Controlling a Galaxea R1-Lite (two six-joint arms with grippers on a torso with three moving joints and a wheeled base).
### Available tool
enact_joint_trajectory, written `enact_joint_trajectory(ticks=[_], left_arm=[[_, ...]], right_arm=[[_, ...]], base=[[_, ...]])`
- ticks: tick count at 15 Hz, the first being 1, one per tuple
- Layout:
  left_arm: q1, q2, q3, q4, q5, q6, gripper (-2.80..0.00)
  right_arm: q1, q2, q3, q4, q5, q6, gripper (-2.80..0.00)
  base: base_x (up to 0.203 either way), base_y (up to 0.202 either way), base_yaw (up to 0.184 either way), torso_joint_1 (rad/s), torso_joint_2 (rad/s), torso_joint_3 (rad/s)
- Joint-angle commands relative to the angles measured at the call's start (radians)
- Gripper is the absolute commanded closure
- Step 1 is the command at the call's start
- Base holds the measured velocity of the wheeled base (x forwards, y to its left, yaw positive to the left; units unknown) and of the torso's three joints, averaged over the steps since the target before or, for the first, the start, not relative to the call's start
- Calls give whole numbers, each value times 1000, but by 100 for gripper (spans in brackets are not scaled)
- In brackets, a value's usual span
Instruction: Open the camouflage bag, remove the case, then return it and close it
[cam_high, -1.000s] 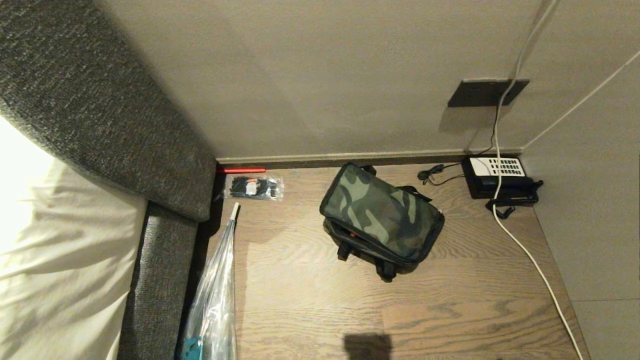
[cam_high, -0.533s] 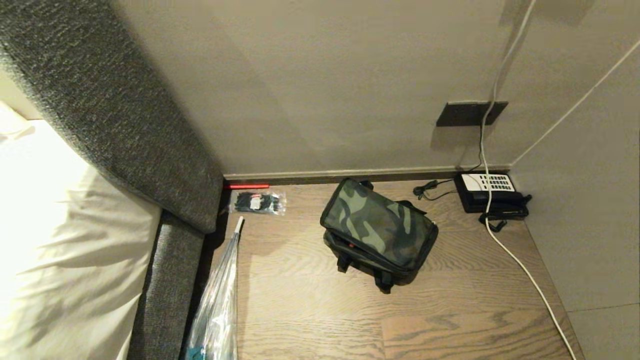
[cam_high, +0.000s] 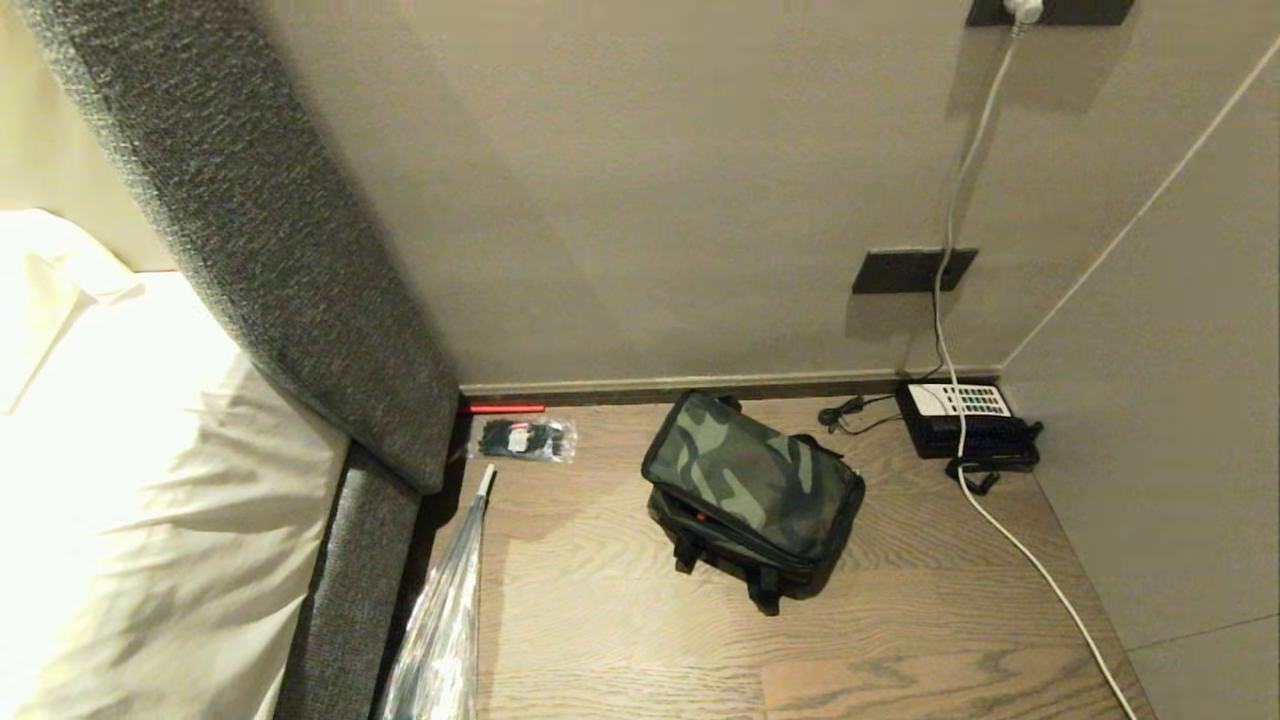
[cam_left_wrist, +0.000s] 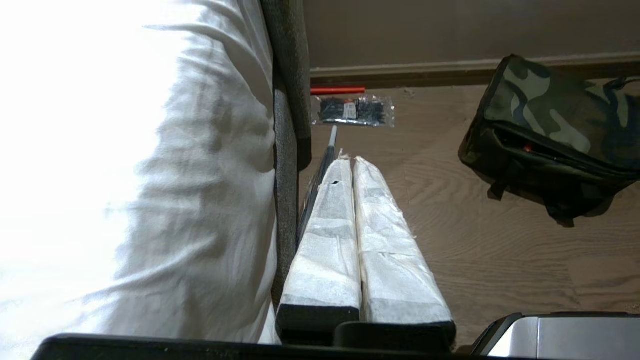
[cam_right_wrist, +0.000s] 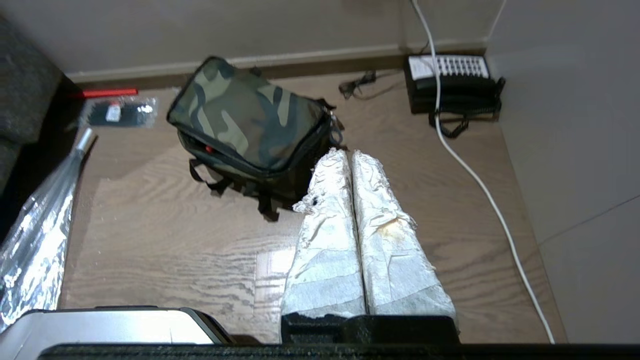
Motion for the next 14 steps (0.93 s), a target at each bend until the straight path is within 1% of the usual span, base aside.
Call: enact_joint_trajectory(ticks=[1, 14], left_arm=[[0, 0, 0, 0, 0, 0, 0], [0, 0, 0, 0, 0, -3, 0]], right_arm=[[0, -25, 0, 0, 0, 0, 0], [0, -25, 0, 0, 0, 0, 0]], base=[[0, 0, 0, 6, 2, 207], [0, 0, 0, 1, 2, 204]])
